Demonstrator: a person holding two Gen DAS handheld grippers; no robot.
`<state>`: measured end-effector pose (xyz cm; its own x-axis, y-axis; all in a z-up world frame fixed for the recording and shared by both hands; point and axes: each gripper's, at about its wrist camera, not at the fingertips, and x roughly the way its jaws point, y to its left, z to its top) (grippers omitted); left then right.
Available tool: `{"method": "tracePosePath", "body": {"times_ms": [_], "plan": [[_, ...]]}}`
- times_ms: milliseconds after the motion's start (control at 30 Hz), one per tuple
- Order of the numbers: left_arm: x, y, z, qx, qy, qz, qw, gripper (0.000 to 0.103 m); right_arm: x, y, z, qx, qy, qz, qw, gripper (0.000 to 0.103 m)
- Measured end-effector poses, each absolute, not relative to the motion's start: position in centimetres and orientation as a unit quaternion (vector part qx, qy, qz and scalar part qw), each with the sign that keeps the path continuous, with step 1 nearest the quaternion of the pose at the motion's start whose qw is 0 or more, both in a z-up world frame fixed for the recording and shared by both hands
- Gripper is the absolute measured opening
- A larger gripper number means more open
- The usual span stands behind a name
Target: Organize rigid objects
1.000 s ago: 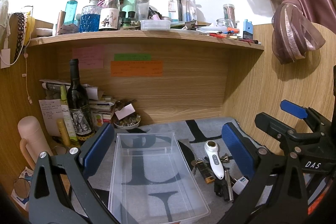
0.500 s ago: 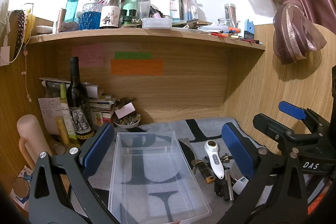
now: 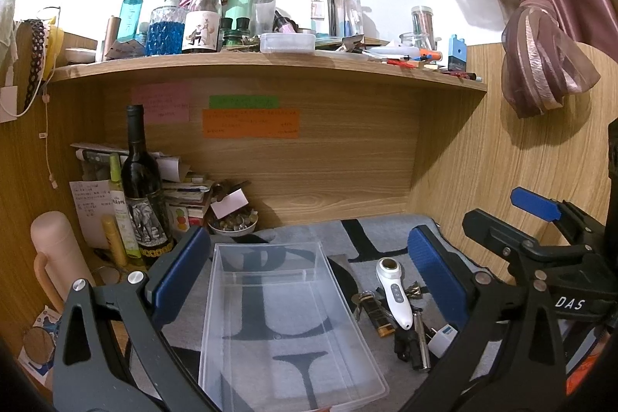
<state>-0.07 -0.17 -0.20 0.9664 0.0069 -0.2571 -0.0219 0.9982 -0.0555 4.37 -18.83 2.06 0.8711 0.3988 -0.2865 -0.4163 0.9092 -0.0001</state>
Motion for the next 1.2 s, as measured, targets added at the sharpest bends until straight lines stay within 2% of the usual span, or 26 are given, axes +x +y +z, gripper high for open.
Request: {"method": "tracePosePath", "body": {"times_ms": [867, 1000, 1067, 1200], "plan": [[0.7, 1.8, -1.3, -0.041, 0.144, 0.02, 0.988, 0.103, 6.2, -19.2, 1.2, -0.017, 0.164, 0.189, 0.968, 0.103], [2.1, 3.7, -2.8, -0.049, 0.192, 0.029, 0.98, 0.087, 7.8, -20.2, -0.3, -0.003, 0.198, 0.173, 0.965, 0.103], [3.1, 5.2, -4.0, -0.061, 0.223, 0.033, 0.972, 0.086, 8.7, -20.6, -1.2, -0.002, 0.219, 0.164, 0.962, 0.103], [4.8, 8.0, -6.6, -0.083, 0.285, 0.043, 0.954, 0.067, 10.4, -21.2, -3.4, -0.007, 0.261, 0.147, 0.954, 0.098]]}}
